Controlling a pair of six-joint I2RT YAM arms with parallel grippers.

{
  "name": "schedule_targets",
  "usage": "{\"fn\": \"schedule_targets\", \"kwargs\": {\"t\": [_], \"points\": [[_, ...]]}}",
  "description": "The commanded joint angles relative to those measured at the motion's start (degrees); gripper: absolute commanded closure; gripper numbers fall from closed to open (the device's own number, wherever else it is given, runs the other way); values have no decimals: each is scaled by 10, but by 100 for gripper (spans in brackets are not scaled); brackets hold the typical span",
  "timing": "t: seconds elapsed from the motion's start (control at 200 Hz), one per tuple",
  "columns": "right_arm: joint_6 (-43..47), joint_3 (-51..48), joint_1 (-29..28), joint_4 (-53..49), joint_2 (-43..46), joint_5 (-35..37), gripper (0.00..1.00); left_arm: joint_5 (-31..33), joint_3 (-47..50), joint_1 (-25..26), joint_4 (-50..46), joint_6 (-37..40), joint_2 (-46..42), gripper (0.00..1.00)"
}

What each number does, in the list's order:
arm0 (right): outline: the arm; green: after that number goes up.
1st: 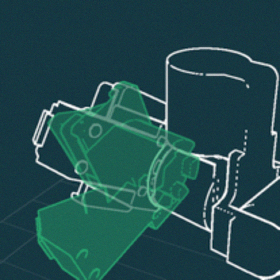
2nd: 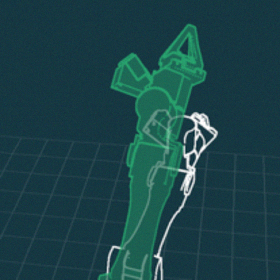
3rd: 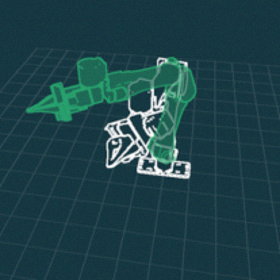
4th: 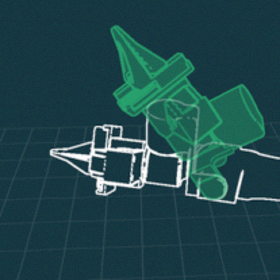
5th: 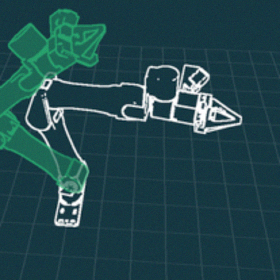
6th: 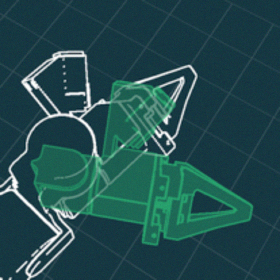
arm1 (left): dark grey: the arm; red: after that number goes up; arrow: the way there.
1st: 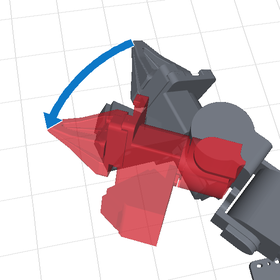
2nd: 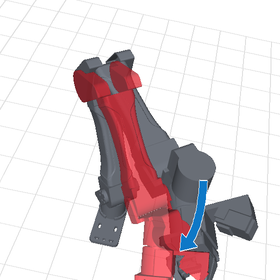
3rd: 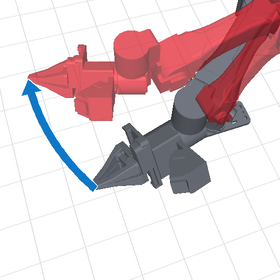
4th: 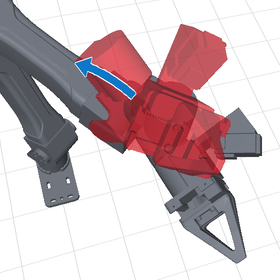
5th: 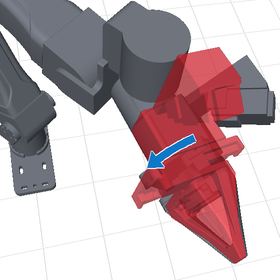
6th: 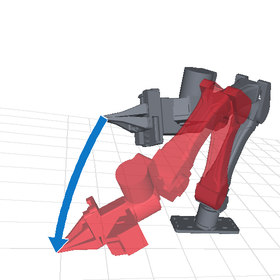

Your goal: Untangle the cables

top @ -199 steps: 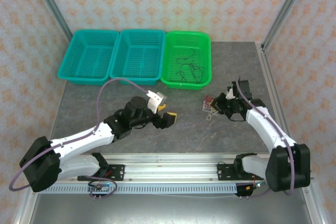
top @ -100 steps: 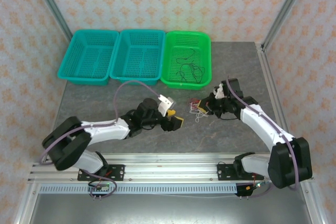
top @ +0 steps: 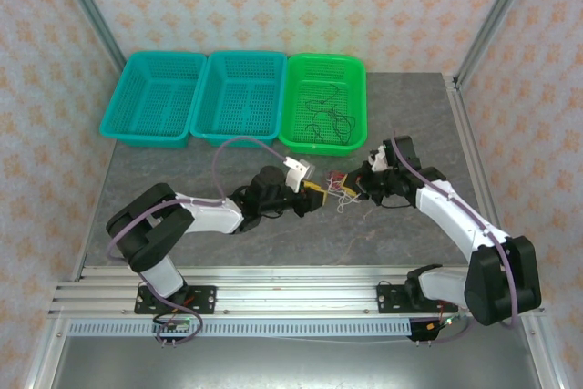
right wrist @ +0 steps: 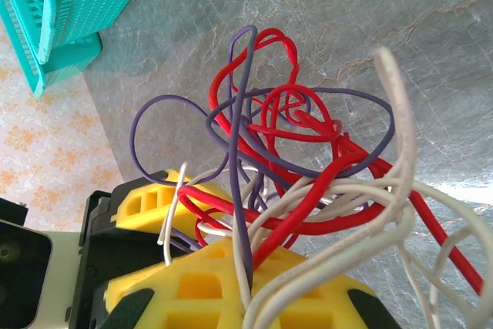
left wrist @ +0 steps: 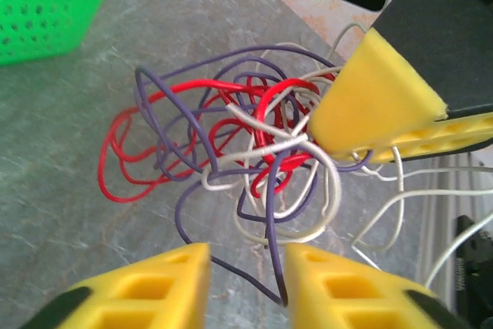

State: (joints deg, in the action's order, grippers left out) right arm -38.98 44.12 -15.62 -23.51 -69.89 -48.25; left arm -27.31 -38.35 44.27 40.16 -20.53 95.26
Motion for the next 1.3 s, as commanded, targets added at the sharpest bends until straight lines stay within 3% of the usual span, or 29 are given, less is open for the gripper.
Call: {"fn": "schedule_targets", "kwargs": {"t": [0.0, 0.08, 0.155, 0.23, 0.43, 0.505, 0.636, 0.861, 1.181, 1.296], "points": [[-3, 7, -5, 10, 16, -16, 100, 42, -10, 3, 18, 0, -2, 78], [-3, 5, -6, 9, 16, -16, 100, 51, -9, 3, 16, 1, -8, 85], [1, 2, -6, 8, 14, -13, 100, 53, -11, 3, 8, 3, -13, 100], [9, 5, -6, -9, 16, 25, 100, 62, -12, 2, -10, 8, -24, 100], [22, -8, 8, -105, 48, 318, 100, 100, 12, 0, -82, 26, -89, 100], [22, -30, 31, -110, 52, 376, 100, 115, 26, 1, -113, 34, -118, 100], [19, -74, 100, -93, 53, 404, 100, 147, 48, -5, -166, 40, -167, 100], [-8, -135, 220, -42, 63, 361, 100, 172, 89, -62, -221, 16, -258, 100], [-11, -134, 260, -36, 82, 349, 100, 194, 114, -125, -311, 22, -364, 100], [1, -123, 263, -66, 81, 399, 100, 205, 120, -135, -331, 16, -389, 100]]}}
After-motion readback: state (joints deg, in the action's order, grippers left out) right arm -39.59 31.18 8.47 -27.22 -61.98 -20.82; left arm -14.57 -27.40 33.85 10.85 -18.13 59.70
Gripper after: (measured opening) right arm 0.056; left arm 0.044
